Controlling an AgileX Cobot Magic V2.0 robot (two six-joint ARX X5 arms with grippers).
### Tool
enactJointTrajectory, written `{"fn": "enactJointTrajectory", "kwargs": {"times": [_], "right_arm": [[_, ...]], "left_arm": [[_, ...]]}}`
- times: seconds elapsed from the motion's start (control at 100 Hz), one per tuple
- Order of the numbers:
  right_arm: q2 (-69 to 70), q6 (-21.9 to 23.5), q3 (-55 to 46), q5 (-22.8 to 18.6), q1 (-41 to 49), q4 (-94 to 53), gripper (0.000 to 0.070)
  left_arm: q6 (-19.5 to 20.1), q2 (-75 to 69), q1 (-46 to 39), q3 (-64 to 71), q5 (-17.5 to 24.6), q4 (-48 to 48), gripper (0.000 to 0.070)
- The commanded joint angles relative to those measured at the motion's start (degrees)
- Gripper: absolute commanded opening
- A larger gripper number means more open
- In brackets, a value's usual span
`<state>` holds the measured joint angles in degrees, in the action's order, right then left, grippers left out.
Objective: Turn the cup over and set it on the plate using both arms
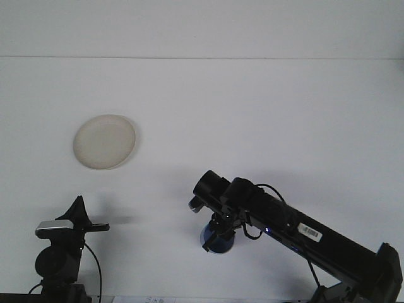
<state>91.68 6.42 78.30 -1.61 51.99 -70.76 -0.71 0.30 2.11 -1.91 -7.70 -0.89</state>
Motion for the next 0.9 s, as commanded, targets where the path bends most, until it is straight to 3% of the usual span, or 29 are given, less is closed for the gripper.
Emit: {"fn": "enactJointTrajectory", "kwargs": {"times": [0.0,0.09,0.21,0.26,0.45,0.69,0.89], "right_arm": [[2.1,-0.7,1.6,0.1,1.1,-0.2,0.0005],[3.4,-0.6,1.6,0.0,1.2,-0.3,0.0050],[3.7,-0.7,1.6,0.0,1.2,0.1,0.0348],[3.7,-1.0,1.9,0.0,1.2,0.3,0.0422],[1.1,-2.0,5.2,0.7,0.4,0.1,0.0427],[-14.3,-1.2,5.8,5.4,0.4,3.5,0.0427],[-33.1,1.1,-1.9,13.9,3.1,14.0,0.0425]], "left_arm": [[0.7,-0.1,-0.1,1.1,-0.2,-0.9,0.0015],[0.7,-0.1,-0.1,1.1,-0.2,-0.9,0.0015],[0.7,-0.1,-0.1,1.1,-0.2,-0.8,0.0015],[0.7,-0.1,-0.1,1.1,-0.2,-0.8,0.0015],[0.7,-0.1,-0.1,1.1,-0.2,-0.9,0.0015],[0.7,-0.1,-0.1,1.1,-0.2,-0.9,0.0015],[0.7,-0.1,-0.1,1.1,-0.2,-0.9,0.0015]]}}
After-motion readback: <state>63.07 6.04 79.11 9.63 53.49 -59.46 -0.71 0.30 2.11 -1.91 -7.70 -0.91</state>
